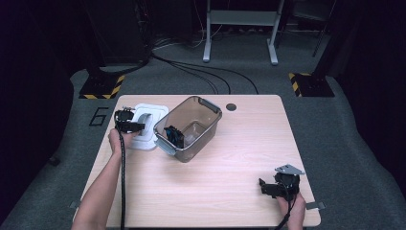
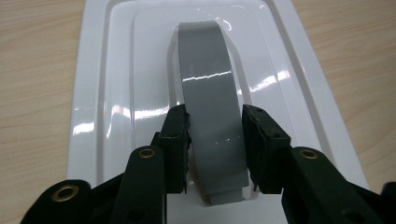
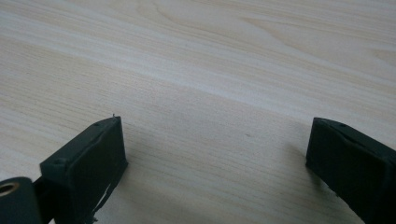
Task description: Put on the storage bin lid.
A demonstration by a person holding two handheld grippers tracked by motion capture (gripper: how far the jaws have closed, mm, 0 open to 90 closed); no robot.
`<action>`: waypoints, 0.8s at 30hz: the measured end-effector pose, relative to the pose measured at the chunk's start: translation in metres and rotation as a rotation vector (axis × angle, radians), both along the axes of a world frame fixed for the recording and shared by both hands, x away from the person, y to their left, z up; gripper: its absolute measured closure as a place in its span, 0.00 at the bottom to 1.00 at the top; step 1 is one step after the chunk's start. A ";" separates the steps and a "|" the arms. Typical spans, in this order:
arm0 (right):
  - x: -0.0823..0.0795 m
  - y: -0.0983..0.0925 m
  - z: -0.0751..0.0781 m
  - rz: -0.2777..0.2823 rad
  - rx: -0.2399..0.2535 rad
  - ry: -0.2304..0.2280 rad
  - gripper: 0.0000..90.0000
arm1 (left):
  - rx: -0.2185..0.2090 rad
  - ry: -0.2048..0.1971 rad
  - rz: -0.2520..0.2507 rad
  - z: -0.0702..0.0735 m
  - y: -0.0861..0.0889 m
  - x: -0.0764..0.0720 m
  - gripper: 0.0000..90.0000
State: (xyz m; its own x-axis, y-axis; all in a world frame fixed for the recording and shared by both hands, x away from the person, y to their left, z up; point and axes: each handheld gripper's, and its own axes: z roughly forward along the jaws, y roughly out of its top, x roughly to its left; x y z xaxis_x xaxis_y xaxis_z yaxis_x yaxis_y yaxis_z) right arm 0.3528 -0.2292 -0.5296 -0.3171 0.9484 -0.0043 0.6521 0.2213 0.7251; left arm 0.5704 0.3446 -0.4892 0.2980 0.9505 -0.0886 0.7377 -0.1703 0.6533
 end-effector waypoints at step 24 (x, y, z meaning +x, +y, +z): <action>0.000 0.000 0.000 0.000 -0.001 0.000 0.04 | 0.023 -0.102 -0.080 0.070 0.016 -0.030 0.75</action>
